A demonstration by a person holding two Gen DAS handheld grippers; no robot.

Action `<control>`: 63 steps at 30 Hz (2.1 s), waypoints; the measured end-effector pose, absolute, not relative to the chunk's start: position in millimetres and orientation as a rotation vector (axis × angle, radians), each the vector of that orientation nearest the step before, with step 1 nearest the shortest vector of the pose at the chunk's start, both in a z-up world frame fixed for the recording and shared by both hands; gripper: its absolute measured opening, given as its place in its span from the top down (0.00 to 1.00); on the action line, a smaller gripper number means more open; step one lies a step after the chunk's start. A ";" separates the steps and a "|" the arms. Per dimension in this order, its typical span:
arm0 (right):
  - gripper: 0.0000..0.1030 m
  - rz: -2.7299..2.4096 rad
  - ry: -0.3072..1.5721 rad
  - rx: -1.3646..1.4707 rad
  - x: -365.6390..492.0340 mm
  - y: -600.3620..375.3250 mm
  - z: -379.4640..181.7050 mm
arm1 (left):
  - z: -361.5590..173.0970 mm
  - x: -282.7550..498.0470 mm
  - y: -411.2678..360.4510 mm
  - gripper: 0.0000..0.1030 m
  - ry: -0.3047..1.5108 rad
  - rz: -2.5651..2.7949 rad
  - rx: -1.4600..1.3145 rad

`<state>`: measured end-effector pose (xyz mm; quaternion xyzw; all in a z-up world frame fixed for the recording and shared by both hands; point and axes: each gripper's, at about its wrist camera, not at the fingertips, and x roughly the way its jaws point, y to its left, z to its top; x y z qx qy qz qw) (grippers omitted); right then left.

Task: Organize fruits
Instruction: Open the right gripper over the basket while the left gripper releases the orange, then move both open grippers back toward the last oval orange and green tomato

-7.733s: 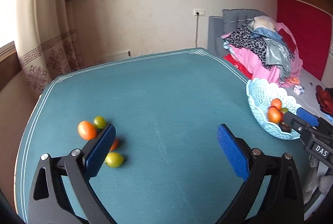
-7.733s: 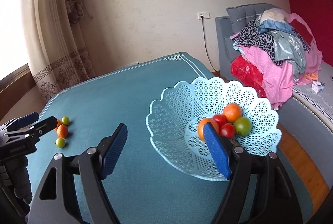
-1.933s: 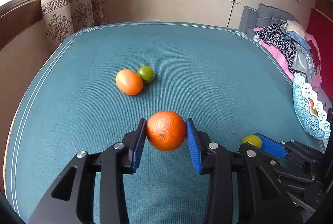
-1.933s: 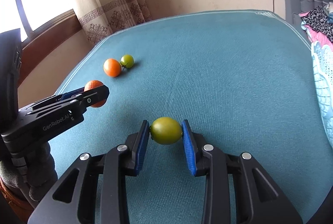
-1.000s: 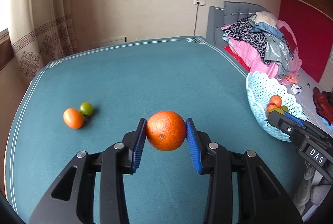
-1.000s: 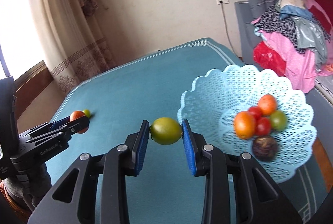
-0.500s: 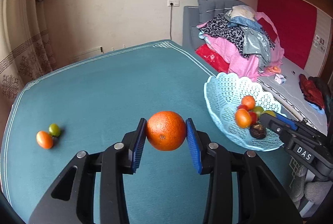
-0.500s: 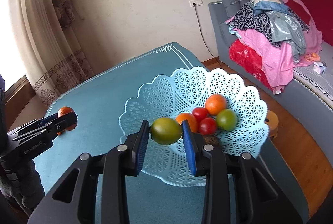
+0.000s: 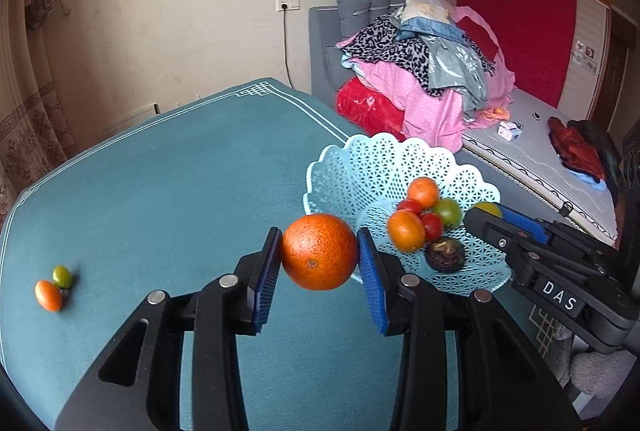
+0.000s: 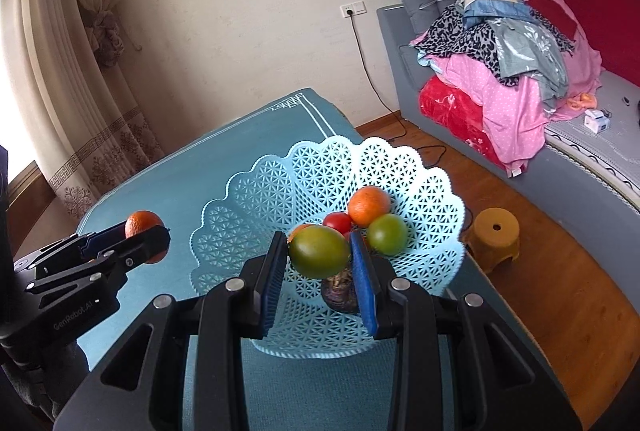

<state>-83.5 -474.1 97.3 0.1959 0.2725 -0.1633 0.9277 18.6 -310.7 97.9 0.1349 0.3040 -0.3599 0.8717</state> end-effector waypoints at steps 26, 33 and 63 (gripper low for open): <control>0.55 -0.407 0.535 0.447 -96.2 -493.1 98.3 | 97.6 5.5 -327.2 0.18 0.599 -0.812 0.307; 0.54 -0.411 0.535 0.451 -96.6 -492.5 97.3 | 96.0 17.7 -316.7 0.07 0.608 -0.768 0.291; 0.38 -0.346 0.527 0.378 -82.0 -441.9 103.4 | 82.5 77.3 -215.5 0.03 0.624 -0.417 0.231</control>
